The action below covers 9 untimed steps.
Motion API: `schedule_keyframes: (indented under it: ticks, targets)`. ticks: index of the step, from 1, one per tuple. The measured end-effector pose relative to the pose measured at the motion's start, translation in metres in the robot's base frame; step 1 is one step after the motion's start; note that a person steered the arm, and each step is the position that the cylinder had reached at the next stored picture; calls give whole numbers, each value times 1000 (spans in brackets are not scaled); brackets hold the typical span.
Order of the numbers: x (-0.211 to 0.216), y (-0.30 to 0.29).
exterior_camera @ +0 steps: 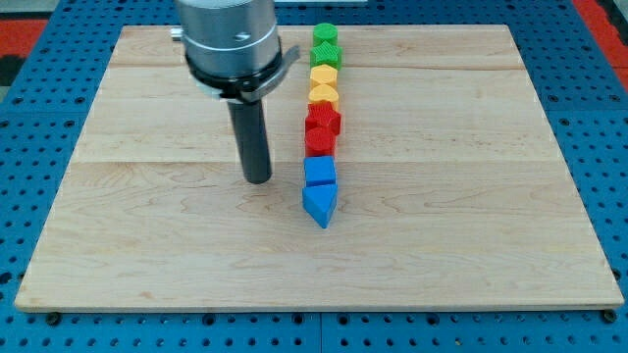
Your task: Keep blue cube into right side of blue triangle
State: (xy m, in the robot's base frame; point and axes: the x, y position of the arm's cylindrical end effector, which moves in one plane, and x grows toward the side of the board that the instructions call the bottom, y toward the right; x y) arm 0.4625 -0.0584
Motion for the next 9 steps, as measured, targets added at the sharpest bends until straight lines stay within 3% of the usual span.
schedule_keyframes:
  ticks: [2, 9]
  targets:
    - [-12, 39]
    - [9, 126]
